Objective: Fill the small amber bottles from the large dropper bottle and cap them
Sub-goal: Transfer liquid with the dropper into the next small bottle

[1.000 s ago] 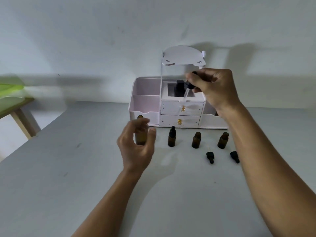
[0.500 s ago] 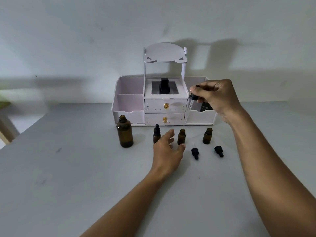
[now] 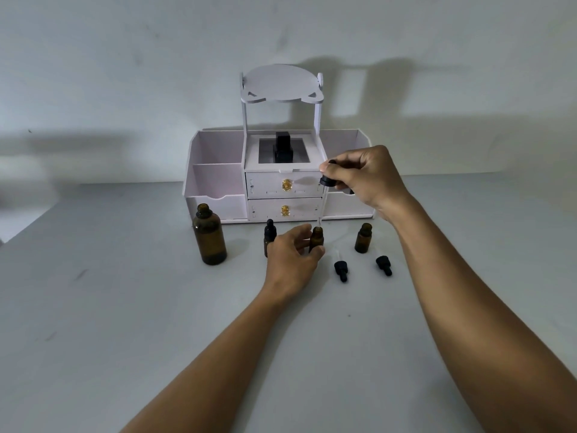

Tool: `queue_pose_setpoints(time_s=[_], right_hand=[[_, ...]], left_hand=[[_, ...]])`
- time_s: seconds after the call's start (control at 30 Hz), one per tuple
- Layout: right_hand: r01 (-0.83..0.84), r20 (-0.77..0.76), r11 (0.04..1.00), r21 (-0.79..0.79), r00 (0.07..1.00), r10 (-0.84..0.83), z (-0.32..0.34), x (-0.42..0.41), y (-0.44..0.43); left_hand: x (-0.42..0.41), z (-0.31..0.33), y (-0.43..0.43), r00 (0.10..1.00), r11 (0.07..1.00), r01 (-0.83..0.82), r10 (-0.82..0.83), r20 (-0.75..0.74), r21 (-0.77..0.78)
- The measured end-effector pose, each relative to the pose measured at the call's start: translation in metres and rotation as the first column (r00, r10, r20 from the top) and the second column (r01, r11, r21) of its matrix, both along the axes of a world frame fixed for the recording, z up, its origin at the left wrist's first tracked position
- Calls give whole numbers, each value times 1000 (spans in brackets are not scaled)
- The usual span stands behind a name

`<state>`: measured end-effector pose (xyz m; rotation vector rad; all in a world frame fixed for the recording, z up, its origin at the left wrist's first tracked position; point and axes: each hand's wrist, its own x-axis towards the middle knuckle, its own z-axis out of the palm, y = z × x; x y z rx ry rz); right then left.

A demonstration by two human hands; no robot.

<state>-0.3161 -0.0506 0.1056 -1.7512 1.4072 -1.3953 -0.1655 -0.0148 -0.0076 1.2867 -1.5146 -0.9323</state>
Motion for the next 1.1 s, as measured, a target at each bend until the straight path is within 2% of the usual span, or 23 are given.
queue_pose_setpoints(time_s=[0.77, 1.1], right_hand=[[34, -102, 997, -74, 994, -41, -6, 0, -5], [10, -130, 999, -36, 991, -15, -4, 0, -3]], left_hand=[[-3, 1, 2, 1000, 999, -10, 10, 26, -30], [-3, 0, 1, 1000, 999, -14, 14, 18, -42]])
